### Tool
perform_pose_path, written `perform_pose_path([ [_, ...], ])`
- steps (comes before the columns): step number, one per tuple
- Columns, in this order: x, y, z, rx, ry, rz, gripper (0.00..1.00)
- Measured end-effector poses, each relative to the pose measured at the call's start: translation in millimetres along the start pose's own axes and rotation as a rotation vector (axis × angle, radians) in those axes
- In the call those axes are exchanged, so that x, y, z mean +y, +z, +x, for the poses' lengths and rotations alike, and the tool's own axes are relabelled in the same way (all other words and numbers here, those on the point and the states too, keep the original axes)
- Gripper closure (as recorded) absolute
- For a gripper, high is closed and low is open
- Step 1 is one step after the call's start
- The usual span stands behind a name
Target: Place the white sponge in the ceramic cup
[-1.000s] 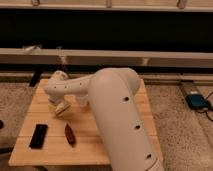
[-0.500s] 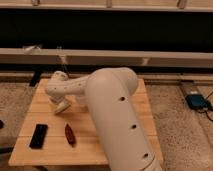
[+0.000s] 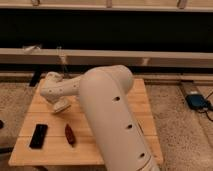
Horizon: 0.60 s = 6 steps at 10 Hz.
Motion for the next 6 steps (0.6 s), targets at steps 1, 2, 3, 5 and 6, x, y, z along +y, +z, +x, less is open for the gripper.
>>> perform_pose_path([
  [1, 0, -1, -7, -0.010, 0.005, 0.012, 0.24],
  [2, 1, -3, -14, -0.021, 0.002, 0.014, 0.24],
  [3, 2, -5, -17, -0.028, -0.003, 0.008, 0.24],
  [5, 4, -11, -17, -0.036, -0.031, -0.025, 0.24],
  [6, 9, -15, -14, -0.041, -0.054, -0.059, 0.24],
])
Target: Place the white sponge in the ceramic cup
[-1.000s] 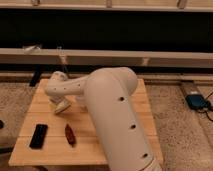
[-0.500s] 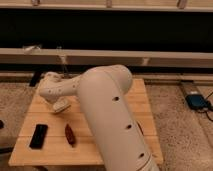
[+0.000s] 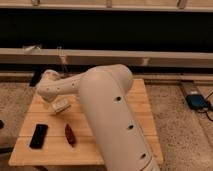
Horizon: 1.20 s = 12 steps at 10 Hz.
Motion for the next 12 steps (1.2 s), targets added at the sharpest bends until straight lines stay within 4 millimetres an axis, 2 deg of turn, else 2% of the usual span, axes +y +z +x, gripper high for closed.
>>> perform_pose_path([
  [3, 5, -8, 21, 0.011, -0.036, -0.057, 0.24],
  [6, 12, 3, 38, 0.049, -0.057, -0.092, 0.24],
  [10, 14, 19, 48, 0.082, -0.061, -0.040, 0.24],
  [12, 11, 19, 47, 0.082, -0.054, -0.016, 0.24],
])
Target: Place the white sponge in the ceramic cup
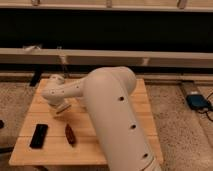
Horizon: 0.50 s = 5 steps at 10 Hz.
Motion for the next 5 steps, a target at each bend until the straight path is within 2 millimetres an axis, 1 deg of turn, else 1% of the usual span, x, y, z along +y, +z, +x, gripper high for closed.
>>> perform_pose_path([
  [1, -2, -1, 0, 0.000, 0.005, 0.021, 0.24],
  [5, -4, -7, -12, -0.012, 0.021, 0.123, 0.24],
])
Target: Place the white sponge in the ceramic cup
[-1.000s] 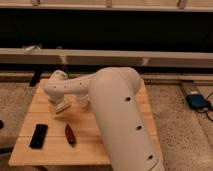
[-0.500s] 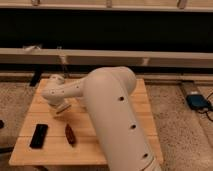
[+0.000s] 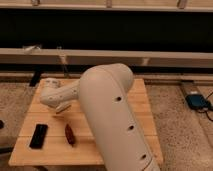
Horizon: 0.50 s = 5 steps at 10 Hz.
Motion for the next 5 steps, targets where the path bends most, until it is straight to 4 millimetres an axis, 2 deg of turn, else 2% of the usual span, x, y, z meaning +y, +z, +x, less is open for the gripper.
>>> perform_pose_path([
  [3, 1.6, 0.7, -12.2, -0.006, 0.001, 0.018, 0.24],
  [5, -2.9, 2.4, -11.3, -0.004, 0.016, 0.021, 0.24],
])
